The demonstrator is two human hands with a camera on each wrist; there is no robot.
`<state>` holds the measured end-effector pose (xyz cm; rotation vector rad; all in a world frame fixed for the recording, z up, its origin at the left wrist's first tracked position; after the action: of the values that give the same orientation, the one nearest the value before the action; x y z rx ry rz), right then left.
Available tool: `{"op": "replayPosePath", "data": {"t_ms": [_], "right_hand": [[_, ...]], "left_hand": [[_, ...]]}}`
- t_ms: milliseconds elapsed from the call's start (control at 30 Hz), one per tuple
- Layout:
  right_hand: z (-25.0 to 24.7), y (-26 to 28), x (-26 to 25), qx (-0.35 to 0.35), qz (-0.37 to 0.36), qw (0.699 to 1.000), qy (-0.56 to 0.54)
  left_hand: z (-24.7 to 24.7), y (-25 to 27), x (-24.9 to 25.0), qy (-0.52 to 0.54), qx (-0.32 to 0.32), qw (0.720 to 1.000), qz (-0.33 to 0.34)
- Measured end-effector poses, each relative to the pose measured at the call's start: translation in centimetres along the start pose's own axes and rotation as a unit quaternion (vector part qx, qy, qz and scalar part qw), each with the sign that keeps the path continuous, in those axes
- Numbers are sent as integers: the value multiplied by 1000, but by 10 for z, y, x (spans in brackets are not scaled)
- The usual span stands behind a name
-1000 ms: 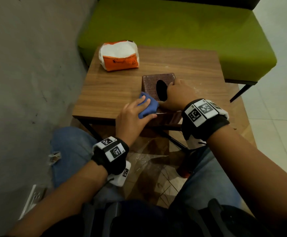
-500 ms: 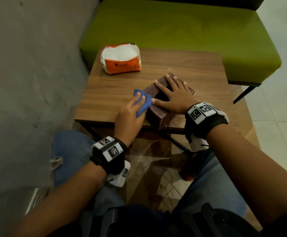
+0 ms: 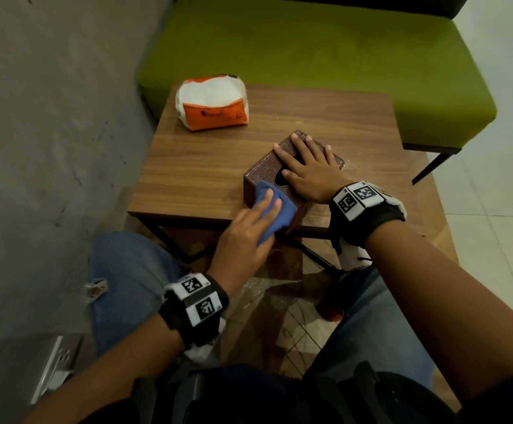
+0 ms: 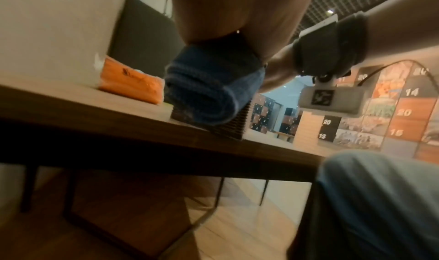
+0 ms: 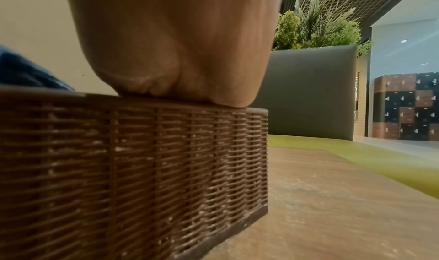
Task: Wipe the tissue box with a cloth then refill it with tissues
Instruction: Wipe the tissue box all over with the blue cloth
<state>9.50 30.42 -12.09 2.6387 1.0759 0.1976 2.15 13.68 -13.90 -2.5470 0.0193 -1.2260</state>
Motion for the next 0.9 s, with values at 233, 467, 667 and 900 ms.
{"op": "replayPosePath", "data": {"t_ms": [233, 467, 667, 900], "right_hand": [[-3, 2, -2, 10, 10, 1000, 1], [-3, 3, -4, 10, 3, 1000, 8], [-1, 1, 0, 10, -8, 1000, 15], [-1, 1, 1, 7, -27, 1000, 2]], "left_hand": [[-2, -24, 2, -58, 20, 998, -4], [14, -19, 16, -190, -60, 972, 126], [-33, -28, -18, -94, 3, 995, -16], [-42, -95, -30, 0, -37, 994, -101]]}}
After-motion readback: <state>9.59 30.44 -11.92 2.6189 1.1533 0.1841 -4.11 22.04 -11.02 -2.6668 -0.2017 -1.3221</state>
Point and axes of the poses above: each hand's wrist, its own y-axis away from the middle knuckle, its own z-axis out of the palm, x = y × z, the point moved 5 cm from there along -y, towards the middle knuckle, and after that the axes turned 14 degrees about y, right-handed, at the moved point
